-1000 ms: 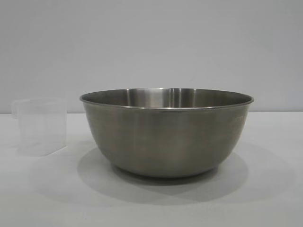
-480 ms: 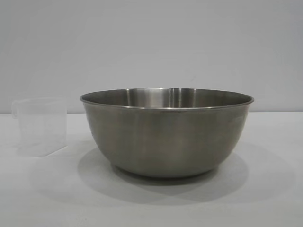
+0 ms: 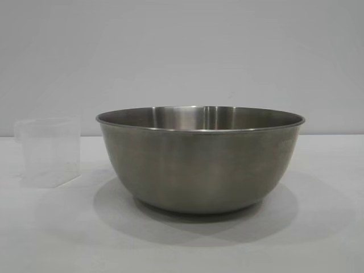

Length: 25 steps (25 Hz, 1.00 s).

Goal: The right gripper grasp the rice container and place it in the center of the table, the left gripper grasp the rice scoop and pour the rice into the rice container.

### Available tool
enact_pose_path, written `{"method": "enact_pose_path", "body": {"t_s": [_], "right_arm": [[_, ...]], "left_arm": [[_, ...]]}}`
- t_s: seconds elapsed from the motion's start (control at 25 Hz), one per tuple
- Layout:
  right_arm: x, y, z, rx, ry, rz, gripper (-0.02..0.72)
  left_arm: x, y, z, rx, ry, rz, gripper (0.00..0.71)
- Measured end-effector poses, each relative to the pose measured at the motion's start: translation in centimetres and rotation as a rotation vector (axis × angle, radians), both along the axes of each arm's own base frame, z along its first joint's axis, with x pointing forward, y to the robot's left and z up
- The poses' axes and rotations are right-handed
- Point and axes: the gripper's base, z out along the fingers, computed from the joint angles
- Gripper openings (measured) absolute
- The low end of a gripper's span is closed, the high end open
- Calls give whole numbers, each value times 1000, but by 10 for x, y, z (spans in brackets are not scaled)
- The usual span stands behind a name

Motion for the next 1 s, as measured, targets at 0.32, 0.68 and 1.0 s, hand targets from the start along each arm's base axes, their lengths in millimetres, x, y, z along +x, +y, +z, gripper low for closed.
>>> {"method": "enact_pose_path", "body": {"t_s": [0.32,0.68,1.0], "right_arm": [[0,2,0,16,1,11,231],[0,3,0,37,3,21,231],[0,-3,0,85,11,-88,231]], "left_arm": [[0,0,0,0,0,0,141],[0,0,0,0,0,0,141],[0,0,0,0,0,0,141]]}}
